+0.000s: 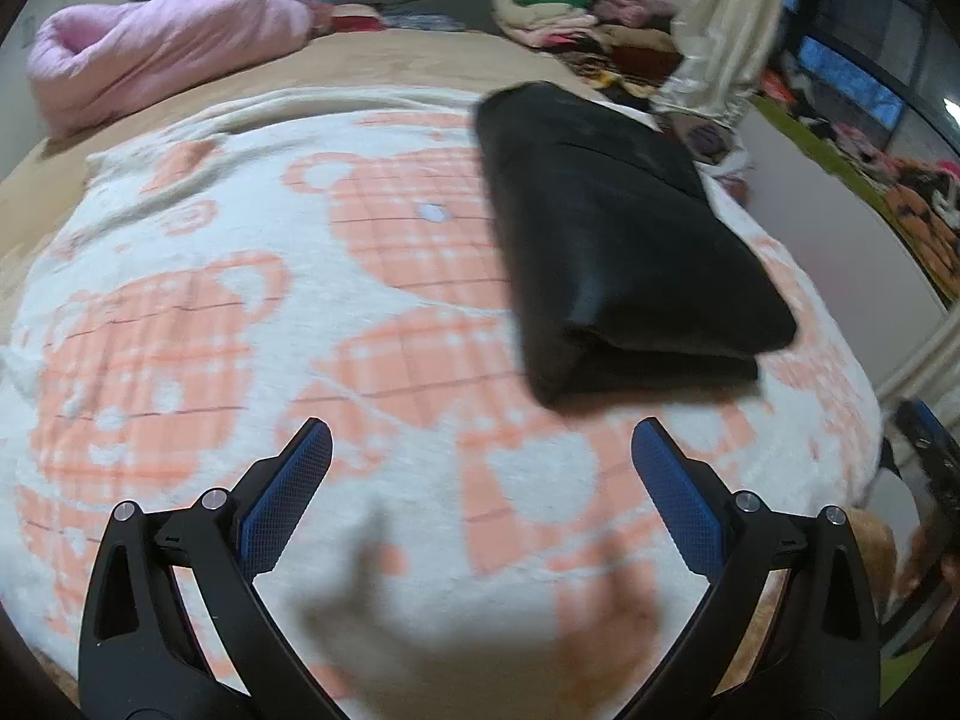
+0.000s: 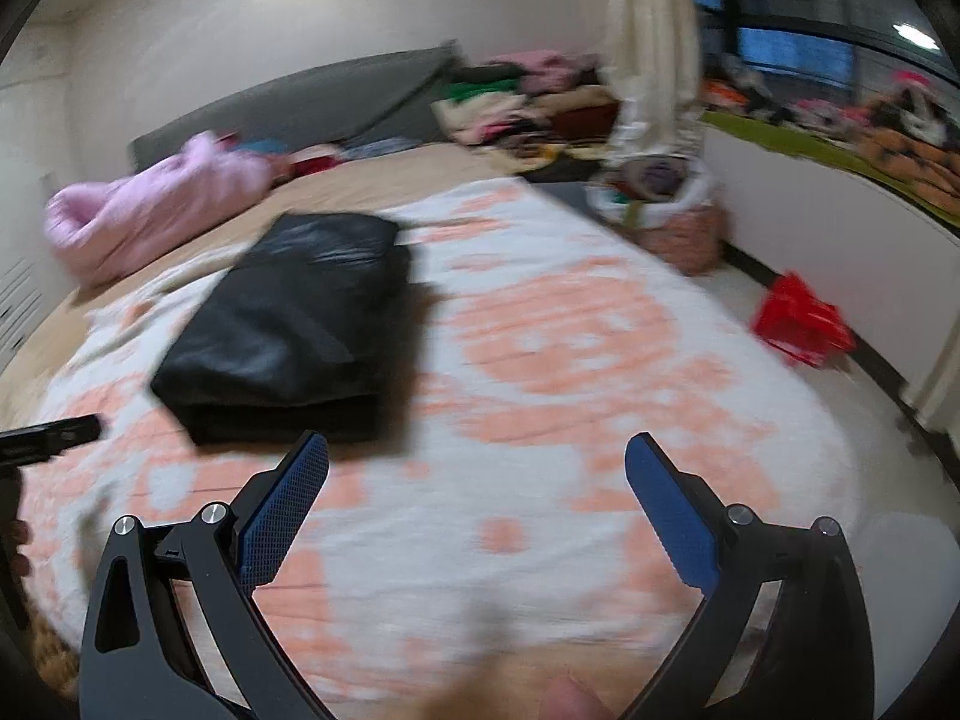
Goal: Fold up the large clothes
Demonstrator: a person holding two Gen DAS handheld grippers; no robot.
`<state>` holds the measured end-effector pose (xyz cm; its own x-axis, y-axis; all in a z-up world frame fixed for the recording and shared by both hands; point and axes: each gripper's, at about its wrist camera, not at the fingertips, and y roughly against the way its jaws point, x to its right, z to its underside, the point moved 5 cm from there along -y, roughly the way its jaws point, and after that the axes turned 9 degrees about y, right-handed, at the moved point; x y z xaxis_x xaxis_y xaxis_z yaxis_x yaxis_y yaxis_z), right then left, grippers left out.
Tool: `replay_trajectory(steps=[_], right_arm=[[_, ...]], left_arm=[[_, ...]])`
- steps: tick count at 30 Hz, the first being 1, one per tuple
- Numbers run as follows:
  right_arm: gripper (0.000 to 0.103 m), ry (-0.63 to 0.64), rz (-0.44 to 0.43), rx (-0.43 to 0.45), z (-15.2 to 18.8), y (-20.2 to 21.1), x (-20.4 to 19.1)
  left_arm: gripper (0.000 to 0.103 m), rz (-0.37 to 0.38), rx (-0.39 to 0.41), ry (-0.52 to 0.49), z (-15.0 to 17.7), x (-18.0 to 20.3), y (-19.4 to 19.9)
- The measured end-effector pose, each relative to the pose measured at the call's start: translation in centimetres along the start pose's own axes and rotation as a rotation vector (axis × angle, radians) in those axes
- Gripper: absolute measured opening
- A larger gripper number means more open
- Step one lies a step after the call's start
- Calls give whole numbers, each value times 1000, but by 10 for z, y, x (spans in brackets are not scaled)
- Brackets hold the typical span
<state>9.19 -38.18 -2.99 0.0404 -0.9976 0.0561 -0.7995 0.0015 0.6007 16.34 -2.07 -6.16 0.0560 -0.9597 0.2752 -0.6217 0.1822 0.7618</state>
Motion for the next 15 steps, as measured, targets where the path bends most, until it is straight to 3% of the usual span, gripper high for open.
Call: replay_trajectory(steps=[4, 7, 10, 11, 14, 15], right_arm=[[99, -111, 268, -75, 35, 9, 116], [99, -230, 533, -182, 90, 19, 225], [99, -435, 708, -307, 159, 35, 326], [99, -485, 749, -341, 177, 39, 348], [99, -605, 786, -443, 225, 39, 400], [99, -632, 750, -390, 230, 38, 407]], left_arm=[[94, -82, 15, 112, -27, -68, 3], [94, -227, 43, 184, -52, -151, 10], [94, -411, 63, 305, -70, -255, 21], [94, -490, 79, 359, -74, -296, 28], [94, -635, 101, 494, -78, -389, 44], [94, -664, 102, 529, -78, -413, 47]])
